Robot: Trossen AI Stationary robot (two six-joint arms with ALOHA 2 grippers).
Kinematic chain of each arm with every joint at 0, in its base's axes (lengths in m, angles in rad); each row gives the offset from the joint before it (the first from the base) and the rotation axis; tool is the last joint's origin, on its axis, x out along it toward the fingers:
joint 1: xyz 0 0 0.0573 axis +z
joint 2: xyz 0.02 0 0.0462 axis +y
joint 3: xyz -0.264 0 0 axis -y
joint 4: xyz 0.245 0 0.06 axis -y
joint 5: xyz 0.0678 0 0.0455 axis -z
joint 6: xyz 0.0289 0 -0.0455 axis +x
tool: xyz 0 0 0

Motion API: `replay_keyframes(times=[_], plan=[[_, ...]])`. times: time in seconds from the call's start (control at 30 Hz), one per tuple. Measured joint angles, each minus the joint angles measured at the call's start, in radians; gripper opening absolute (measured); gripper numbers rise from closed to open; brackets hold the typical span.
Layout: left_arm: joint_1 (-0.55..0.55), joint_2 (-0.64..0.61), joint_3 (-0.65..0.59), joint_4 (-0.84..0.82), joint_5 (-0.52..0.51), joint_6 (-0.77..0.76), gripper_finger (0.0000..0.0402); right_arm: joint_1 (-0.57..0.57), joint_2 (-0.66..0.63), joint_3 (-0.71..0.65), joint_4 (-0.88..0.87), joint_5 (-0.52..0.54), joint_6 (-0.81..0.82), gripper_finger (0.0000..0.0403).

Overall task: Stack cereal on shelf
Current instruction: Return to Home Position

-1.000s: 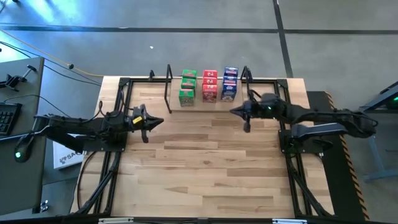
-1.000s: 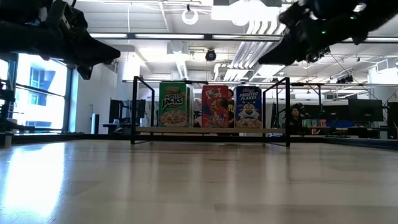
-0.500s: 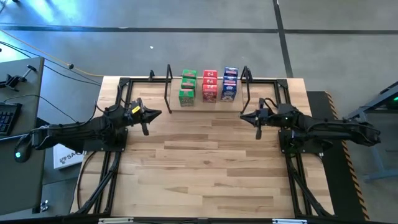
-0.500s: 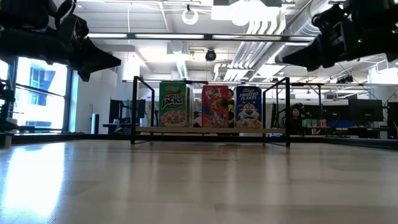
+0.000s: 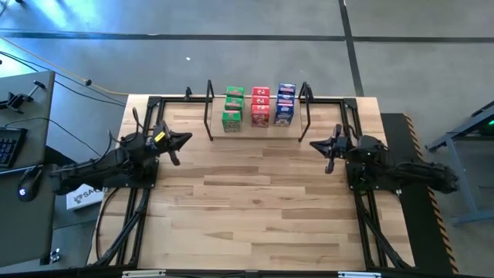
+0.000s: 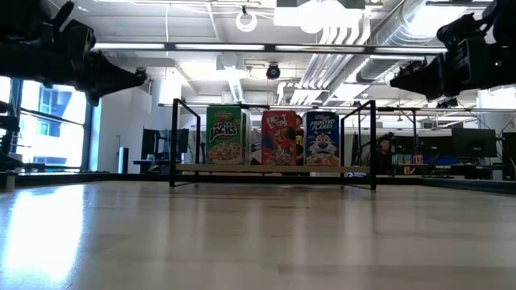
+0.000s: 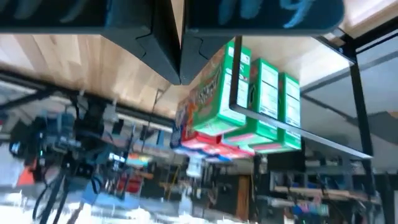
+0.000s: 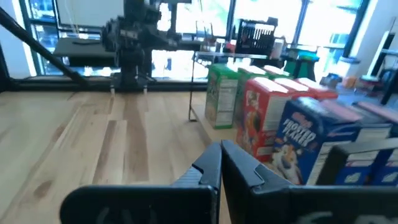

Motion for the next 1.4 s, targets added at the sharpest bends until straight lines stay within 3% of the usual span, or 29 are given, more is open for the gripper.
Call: replay_keyframes(times=[0.13, 0.27, 0.5, 0.87, 1.07, 1.4], plan=[[0.000, -0.072, -0.052, 0.047, 0.017, -0.003, 0.0001, 0.000, -0.131, 0.000, -0.100, 0.031, -0.009, 0.0000], [0.000, -0.070, -0.053, 0.031, 0.003, 0.028, 0.0001, 0.000, -0.124, -0.003, -0.138, 0.063, -0.008, 0.0000], [0.001, -0.072, -0.053, 0.031, 0.024, 0.019, 0.0001, -0.018, -0.128, -0.056, 0.001, 0.051, -0.004, 0.0000], [0.000, -0.068, -0.053, 0.029, 0.030, 0.004, 0.0003, -0.079, -0.125, -0.056, 0.005, 0.059, 0.014, 0.0000], [0.000, -0.029, -0.053, 0.030, 0.029, 0.050, 0.0003, -0.094, -0.123, -0.056, 0.005, 0.052, -0.033, 0.0000], [0.000, 0.077, -0.053, 0.029, 0.031, -0.046, 0.0003, -0.094, -0.123, -0.056, 0.004, 0.050, -0.031, 0.0000]])
